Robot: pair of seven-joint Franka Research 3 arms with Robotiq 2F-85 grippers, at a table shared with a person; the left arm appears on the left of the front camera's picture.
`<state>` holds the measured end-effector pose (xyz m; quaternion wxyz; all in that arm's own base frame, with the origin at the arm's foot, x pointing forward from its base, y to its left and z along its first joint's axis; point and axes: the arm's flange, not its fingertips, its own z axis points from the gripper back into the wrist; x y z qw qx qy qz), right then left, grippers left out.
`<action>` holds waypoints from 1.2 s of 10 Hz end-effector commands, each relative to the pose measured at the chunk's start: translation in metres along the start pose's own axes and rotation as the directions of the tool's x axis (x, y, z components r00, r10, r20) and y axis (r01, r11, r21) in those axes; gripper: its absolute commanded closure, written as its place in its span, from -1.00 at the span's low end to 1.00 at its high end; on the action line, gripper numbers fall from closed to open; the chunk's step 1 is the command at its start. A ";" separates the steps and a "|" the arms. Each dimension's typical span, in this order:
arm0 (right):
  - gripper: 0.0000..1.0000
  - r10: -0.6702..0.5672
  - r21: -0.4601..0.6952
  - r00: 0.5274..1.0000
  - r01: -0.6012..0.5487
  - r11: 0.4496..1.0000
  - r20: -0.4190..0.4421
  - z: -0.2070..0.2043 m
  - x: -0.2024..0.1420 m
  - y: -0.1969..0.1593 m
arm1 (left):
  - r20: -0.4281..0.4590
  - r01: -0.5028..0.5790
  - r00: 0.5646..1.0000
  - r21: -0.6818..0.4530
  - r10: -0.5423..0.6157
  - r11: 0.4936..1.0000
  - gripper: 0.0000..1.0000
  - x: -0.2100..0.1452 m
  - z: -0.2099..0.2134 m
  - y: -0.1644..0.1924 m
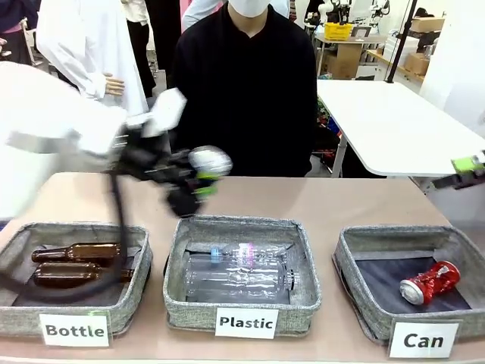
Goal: Sort the can waste into the basket.
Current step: Pick up the can waste from the table and place it in the right Fabric basket.
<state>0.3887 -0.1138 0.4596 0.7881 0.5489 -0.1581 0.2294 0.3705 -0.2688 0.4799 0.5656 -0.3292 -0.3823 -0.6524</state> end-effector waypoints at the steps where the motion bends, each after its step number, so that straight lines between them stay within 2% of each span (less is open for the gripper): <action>1: -1.00 -0.072 -0.215 0.995 0.057 0.975 -0.066 0.039 -0.032 0.030 | 0.005 0.005 1.000 0.052 -0.005 0.999 1.00 0.050 -0.079 0.045; 4: -1.00 -0.135 -0.417 0.990 0.104 0.903 -0.046 0.123 -0.087 0.042 | -0.026 -0.035 0.999 0.024 0.036 0.999 1.00 0.122 -0.190 0.067; 6: -1.00 -0.145 -0.419 0.982 0.182 0.890 0.119 0.155 -0.123 0.046 | -0.065 -0.079 0.995 -0.055 0.075 0.995 1.00 0.143 -0.279 0.079; 7: -1.00 -0.140 -0.416 0.975 0.202 0.887 0.174 0.161 -0.134 0.043 | -0.076 -0.104 0.992 -0.098 0.097 0.990 1.00 0.150 -0.317 0.087; 8: -1.00 -0.119 -0.419 0.971 0.198 0.886 0.208 0.165 -0.142 0.041 | -0.067 -0.094 0.994 -0.095 0.088 0.991 1.00 0.162 -0.349 0.090; 9: -1.00 -0.141 -0.421 0.985 0.169 0.891 0.097 0.167 -0.138 0.048 | -0.066 -0.085 0.995 -0.074 0.080 0.994 1.00 0.175 -0.376 0.092; 10: -1.00 -0.141 -0.421 0.985 0.169 0.891 0.097 0.167 -0.138 0.048 | -0.087 -0.078 0.994 -0.143 0.066 0.987 1.00 0.184 -0.403 0.087; 11: -1.00 -0.141 -0.421 0.985 0.169 0.891 0.097 0.167 -0.138 0.048 | -0.077 -0.085 0.994 -0.074 0.079 0.994 1.00 0.132 -0.347 0.061; 12: -1.00 -0.141 -0.421 0.985 0.169 0.891 0.097 0.167 -0.138 0.048 | -0.077 -0.085 0.994 -0.074 0.079 0.994 1.00 0.132 -0.347 0.061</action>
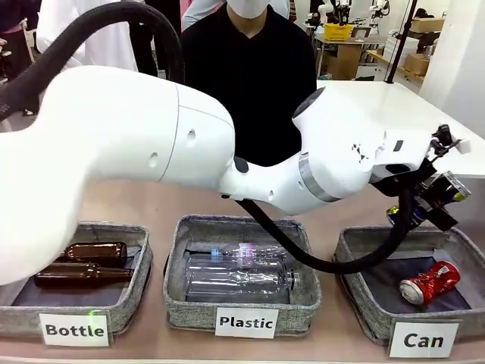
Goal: Sort the can waste into the basket.
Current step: Pick up the can waste from the table and place it in the right Fabric basket.
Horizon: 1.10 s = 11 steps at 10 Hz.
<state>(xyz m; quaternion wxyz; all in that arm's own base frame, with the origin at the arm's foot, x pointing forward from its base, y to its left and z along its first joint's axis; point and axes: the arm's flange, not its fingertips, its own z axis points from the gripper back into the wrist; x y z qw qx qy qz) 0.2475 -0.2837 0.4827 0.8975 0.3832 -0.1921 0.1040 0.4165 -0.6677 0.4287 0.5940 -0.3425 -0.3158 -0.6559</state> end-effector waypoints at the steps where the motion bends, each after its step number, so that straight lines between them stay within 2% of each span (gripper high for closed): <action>1: -1.00 0.002 -0.003 1.000 -0.002 1.000 -0.017 0.002 0.002 0.003 | 0.008 0.005 1.000 0.009 -0.005 1.000 1.00 -0.014 0.024 -0.006; 2: -1.00 0.002 -0.003 1.000 -0.002 1.000 -0.017 0.002 0.002 0.003 | 0.000 0.000 1.000 0.000 0.000 1.000 1.00 0.000 0.000 0.000; 4: -1.00 0.002 -0.003 1.000 -0.002 1.000 -0.017 0.002 0.002 0.003 | -0.005 0.005 1.000 -0.021 -0.005 1.000 1.00 -0.002 -0.005 -0.002; 5: -1.00 0.002 -0.003 1.000 -0.002 1.000 -0.017 0.002 0.002 0.003 | -0.016 0.016 1.000 -0.039 -0.016 0.999 -0.16 -0.003 -0.007 -0.003; 6: -1.00 0.002 -0.003 1.000 -0.002 1.000 -0.017 0.002 0.002 0.003 | -0.013 0.008 1.000 -0.052 -0.009 0.999 -0.15 -0.003 -0.008 -0.005; 7: -1.00 0.002 -0.003 1.000 -0.002 1.000 -0.017 0.002 0.002 0.003 | -0.014 0.002 1.000 -0.051 -0.003 0.999 -1.00 -0.003 -0.007 -0.006; 8: -1.00 0.002 -0.003 1.000 -0.002 1.000 -0.017 0.002 0.002 0.003 | -0.014 0.008 1.000 -0.052 -0.009 0.999 -0.23 -0.002 -0.006 -0.006; 9: -1.00 0.002 -0.003 1.000 -0.002 1.000 -0.017 0.002 0.002 0.003 | -0.016 0.006 1.000 -0.056 -0.006 0.998 -1.00 -0.003 -0.006 -0.006; 11: -1.00 0.002 -0.003 1.000 -0.002 1.000 -0.017 0.002 0.002 0.003 | -0.020 -0.002 1.000 -0.063 0.001 0.998 -1.00 -0.004 -0.006 -0.006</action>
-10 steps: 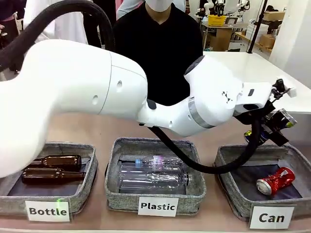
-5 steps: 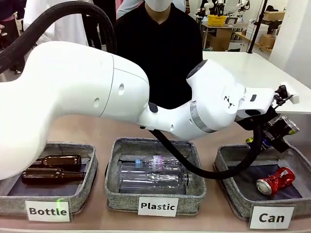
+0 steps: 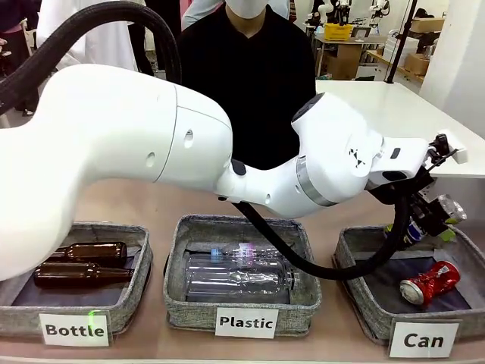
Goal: Sort the can waste into the basket.
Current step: Pick up the can waste from the table and place it in the right Fabric basket.
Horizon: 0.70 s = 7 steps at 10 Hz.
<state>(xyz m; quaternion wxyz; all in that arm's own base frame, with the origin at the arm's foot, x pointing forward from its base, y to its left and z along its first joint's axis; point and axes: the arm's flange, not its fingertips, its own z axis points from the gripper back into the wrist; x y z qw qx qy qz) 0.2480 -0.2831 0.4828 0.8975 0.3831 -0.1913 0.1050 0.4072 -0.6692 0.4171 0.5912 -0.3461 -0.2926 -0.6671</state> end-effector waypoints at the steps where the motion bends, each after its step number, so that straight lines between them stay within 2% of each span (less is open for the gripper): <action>1: -1.00 0.001 -0.004 1.000 -0.001 1.000 -0.014 0.002 0.001 0.003 | 0.008 -0.003 1.000 -0.023 0.004 1.000 -1.00 0.004 0.004 0.003; 5: -1.00 0.000 0.000 1.000 0.000 1.000 0.000 0.000 0.000 0.000 | 0.016 -0.037 0.999 -0.034 0.037 0.999 -1.00 0.004 0.017 0.001; 7: -1.00 0.086 0.056 0.996 -0.086 0.995 0.012 -0.011 0.017 0.013 | -0.020 -0.118 0.993 -0.057 0.117 0.991 -1.00 0.001 0.053 -0.003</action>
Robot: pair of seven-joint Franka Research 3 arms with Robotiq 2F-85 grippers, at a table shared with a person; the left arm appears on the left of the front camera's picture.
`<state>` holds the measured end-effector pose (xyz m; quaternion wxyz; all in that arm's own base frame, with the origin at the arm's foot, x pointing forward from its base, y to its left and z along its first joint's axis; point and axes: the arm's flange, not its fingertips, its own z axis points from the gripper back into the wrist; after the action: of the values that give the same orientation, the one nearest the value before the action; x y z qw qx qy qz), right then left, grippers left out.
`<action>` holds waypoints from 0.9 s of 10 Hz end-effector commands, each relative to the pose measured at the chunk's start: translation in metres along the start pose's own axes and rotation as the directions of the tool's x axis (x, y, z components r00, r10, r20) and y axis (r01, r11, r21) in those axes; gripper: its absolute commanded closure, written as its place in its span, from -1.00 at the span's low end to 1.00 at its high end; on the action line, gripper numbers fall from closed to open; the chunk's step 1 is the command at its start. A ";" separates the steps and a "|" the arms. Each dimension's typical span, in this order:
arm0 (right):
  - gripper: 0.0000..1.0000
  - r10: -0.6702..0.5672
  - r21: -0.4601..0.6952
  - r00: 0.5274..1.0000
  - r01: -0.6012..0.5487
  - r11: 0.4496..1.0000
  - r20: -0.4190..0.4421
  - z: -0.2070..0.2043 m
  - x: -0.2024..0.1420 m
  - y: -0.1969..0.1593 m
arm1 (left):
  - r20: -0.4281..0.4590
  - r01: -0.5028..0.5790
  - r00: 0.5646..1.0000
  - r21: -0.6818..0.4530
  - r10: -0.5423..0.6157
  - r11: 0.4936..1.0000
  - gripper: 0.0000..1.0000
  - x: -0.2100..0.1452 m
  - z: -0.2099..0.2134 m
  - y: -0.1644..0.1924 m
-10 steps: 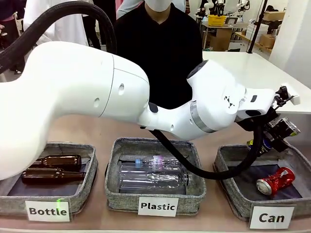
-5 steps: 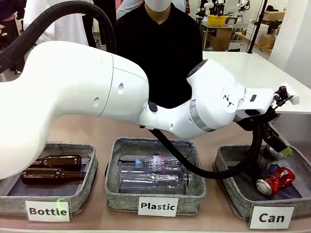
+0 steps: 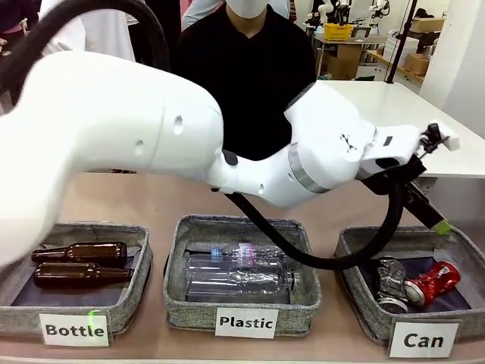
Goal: Sort the can waste into the basket.
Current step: Pick up the can waste from the table and place it in the right Fabric basket.
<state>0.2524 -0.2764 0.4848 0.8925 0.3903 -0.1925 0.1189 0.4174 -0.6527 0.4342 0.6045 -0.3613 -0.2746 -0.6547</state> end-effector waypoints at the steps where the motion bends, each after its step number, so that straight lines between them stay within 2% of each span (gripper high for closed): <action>1: -1.00 0.143 0.072 0.990 -0.143 0.987 0.005 -0.029 0.036 0.019 | -0.026 -0.151 0.988 -0.015 0.151 0.988 -1.00 -0.012 0.065 -0.018; 2: -1.00 0.208 0.098 0.978 -0.204 0.974 -0.026 -0.058 0.059 0.029 | -0.022 -0.239 0.971 -0.018 0.239 0.971 -1.00 -0.022 0.106 -0.027; 3: -1.00 0.260 0.158 0.965 -0.253 0.955 -0.030 -0.087 0.080 0.036 | 0.020 -0.369 0.929 0.038 0.369 0.929 -1.00 -0.036 0.151 -0.038; 4: -1.00 0.292 0.215 0.956 -0.287 0.934 0.006 -0.120 0.099 0.046 | 0.080 -0.449 0.893 0.075 0.444 0.890 -1.00 -0.054 0.201 -0.050; 5: -1.00 0.291 0.197 0.954 -0.301 0.933 0.075 -0.158 0.120 0.055 | 0.106 -0.527 0.849 0.091 0.518 0.845 -1.00 -0.076 0.247 -0.060; 6: -1.00 0.265 0.261 0.960 -0.278 0.924 0.085 -0.202 0.134 0.068 | 0.172 -0.627 0.774 0.068 0.610 0.776 -1.00 -0.105 0.301 -0.075; 7: -1.00 0.231 0.333 0.969 -0.247 0.910 0.089 -0.234 0.143 0.074 | 0.277 -0.697 0.700 0.064 0.659 0.714 -1.00 -0.136 0.346 -0.088; 8: -1.00 0.167 0.421 0.981 -0.193 0.886 0.098 -0.259 0.150 0.083 | 0.346 -0.755 0.626 0.046 0.699 0.654 -1.00 -0.168 0.389 -0.099; 9: -1.00 0.081 0.473 0.994 -0.104 0.875 0.068 -0.276 0.155 0.089 | 0.384 -0.815 0.549 0.050 0.742 0.577 -1.00 -0.204 0.425 -0.106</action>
<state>0.4204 -0.0040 0.4347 0.7699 0.5589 -0.2090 0.2262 0.3889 -0.2183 0.5422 0.8006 -0.4842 -0.2521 -0.2470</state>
